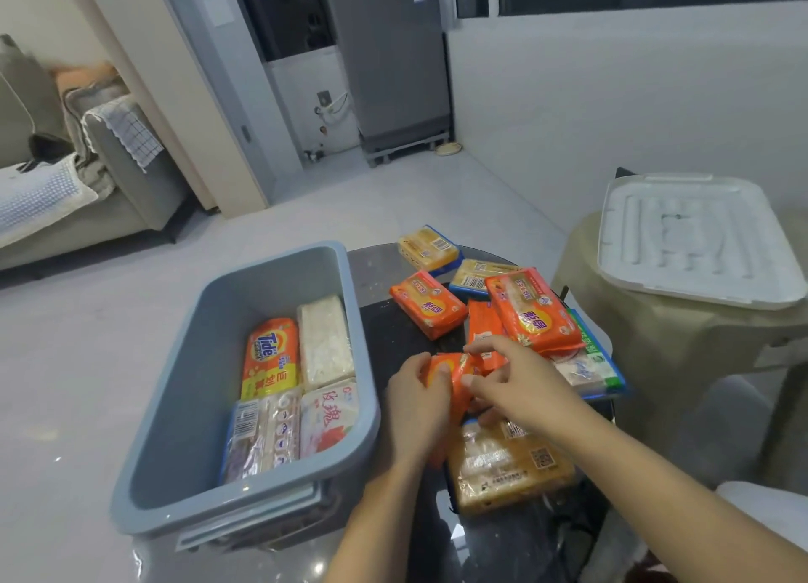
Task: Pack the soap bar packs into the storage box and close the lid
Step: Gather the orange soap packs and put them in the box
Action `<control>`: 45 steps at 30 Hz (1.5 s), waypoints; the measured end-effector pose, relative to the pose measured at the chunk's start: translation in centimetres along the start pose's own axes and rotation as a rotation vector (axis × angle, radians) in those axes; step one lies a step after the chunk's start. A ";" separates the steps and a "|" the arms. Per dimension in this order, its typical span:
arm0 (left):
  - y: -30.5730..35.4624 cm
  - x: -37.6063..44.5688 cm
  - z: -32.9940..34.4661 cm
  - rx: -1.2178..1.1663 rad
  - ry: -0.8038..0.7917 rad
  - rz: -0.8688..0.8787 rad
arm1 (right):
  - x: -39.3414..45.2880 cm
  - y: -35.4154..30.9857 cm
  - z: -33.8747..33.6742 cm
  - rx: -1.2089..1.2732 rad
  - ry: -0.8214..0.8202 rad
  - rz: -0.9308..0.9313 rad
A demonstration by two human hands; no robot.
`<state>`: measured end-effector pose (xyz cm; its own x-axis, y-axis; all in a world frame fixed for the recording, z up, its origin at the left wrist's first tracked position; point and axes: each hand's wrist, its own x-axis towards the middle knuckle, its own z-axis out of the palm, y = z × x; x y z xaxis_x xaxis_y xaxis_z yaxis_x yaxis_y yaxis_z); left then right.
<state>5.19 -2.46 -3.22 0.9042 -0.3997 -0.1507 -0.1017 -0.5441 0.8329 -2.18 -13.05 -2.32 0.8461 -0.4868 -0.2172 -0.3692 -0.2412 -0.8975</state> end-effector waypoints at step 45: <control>4.3 -4.6 1.6 -0.871 0.102 -0.022 | 1.3 0.7 -8.6 0.363 0.325 -0.121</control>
<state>-0.06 -4.09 0.20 0.9391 -0.3053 -0.1575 0.2313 0.2229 0.9470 -4.62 -21.04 0.07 0.6900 -0.7234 -0.0242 -0.0691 -0.0326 -0.9971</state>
